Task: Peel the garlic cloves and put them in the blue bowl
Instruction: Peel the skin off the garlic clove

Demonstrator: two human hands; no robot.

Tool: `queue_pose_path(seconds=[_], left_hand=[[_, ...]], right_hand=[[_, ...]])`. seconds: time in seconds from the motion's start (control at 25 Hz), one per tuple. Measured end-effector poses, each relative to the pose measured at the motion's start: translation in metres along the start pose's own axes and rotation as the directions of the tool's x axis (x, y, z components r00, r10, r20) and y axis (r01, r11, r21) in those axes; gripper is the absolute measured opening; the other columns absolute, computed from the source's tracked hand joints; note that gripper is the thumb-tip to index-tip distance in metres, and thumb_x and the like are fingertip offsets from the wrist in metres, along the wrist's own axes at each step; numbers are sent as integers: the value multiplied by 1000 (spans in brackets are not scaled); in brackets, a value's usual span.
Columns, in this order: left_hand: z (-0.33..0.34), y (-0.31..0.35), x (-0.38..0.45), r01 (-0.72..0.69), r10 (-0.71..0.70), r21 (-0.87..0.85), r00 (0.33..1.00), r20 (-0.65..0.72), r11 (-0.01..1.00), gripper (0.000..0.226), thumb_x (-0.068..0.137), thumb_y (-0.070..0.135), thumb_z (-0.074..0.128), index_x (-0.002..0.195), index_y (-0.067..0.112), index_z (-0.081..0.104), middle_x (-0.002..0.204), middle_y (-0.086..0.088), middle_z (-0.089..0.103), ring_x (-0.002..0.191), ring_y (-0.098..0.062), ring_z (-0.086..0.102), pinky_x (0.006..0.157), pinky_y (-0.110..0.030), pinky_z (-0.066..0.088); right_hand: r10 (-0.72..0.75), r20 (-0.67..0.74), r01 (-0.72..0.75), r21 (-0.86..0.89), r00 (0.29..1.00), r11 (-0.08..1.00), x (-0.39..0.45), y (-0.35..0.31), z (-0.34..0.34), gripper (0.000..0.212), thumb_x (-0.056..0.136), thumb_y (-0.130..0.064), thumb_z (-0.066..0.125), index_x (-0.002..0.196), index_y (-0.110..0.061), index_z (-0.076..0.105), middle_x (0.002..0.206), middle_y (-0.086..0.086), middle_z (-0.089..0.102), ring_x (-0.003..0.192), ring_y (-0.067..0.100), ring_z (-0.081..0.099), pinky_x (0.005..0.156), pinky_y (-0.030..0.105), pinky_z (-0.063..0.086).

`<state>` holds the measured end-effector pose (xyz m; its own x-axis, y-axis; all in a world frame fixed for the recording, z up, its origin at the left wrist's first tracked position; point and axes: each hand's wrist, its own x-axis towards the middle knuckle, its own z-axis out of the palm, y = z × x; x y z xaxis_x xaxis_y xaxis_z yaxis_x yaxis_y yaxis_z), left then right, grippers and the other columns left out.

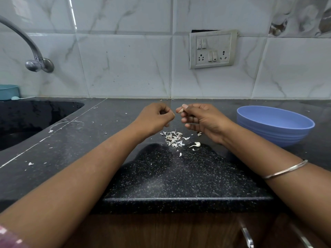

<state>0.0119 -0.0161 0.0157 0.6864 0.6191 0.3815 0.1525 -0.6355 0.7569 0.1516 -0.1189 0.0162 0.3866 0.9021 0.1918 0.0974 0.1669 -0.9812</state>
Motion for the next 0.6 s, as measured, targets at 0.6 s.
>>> queue_pose_path(seconds=[0.6], left_hand=[[-4, 2, 0, 132, -119, -253, 991, 67, 958, 10, 87, 19, 66, 95, 13, 68, 78, 3, 68, 72, -5, 66, 56, -12, 47]], right_hand=[[-93, -52, 90, -65, 994, 994, -2, 0, 2, 10, 84, -2, 67, 93, -6, 69, 85, 9, 69, 74, 9, 67, 72, 19, 56]])
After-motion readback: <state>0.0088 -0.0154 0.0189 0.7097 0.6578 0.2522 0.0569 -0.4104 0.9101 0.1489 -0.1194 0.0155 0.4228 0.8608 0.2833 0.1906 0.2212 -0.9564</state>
